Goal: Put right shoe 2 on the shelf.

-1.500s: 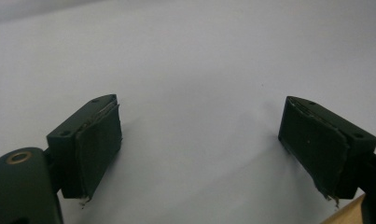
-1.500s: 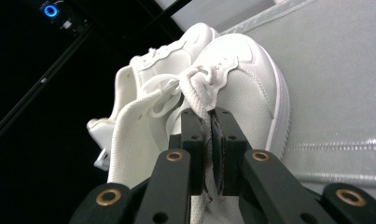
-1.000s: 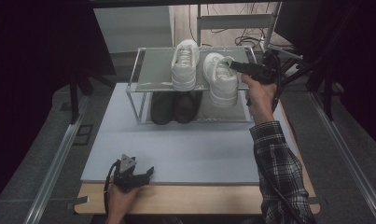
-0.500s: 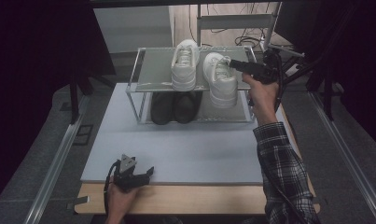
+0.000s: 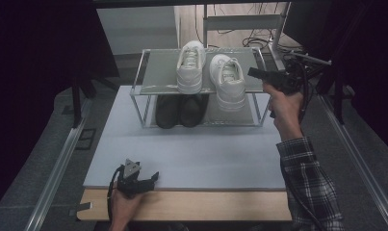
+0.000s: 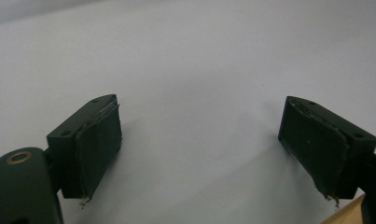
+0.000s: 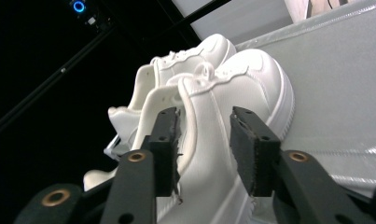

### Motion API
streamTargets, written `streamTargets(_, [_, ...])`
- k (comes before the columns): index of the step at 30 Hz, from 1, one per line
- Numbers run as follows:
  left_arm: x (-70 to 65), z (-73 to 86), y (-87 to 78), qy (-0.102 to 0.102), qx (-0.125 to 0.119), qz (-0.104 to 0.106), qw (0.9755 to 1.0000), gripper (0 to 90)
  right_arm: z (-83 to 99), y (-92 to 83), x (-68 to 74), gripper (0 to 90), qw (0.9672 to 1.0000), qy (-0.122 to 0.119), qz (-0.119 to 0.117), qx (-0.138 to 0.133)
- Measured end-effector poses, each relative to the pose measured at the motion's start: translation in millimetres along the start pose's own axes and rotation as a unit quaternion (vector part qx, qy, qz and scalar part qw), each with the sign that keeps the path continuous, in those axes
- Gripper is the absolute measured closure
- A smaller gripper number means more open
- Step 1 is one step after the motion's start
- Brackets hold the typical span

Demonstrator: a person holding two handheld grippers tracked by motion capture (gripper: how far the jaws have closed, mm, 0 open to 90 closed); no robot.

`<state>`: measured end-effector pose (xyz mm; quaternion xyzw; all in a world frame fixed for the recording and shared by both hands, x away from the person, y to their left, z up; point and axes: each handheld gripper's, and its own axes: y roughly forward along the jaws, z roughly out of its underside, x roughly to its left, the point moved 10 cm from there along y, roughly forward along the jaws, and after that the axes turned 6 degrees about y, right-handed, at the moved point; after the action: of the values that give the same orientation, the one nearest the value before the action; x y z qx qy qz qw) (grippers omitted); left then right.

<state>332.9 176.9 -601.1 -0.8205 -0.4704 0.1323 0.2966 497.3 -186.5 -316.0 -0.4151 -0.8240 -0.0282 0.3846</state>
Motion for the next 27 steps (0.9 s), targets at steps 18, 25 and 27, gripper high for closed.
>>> streamTargets(18, [0.0, -0.1, 0.1, 0.000, -0.001, -0.001, 1.0000, 12.8, 54.2, -26.6, -13.4, 89.2, 0.9972, -0.069, 0.000, 0.028])
streamTargets(25, [0.0, -0.1, 0.1, 0.000, -0.001, -0.001, 1.0000, 12.8, 74.1, -25.4, -10.8, 89.1, 0.9956, -0.084, -0.012, 0.040])
streamTargets(27, [0.0, -0.1, 0.1, 0.000, -0.001, 0.000, 1.0000, 12.8, 78.0, -25.0, -8.3, 89.2, 0.9950, -0.090, -0.013, 0.043])
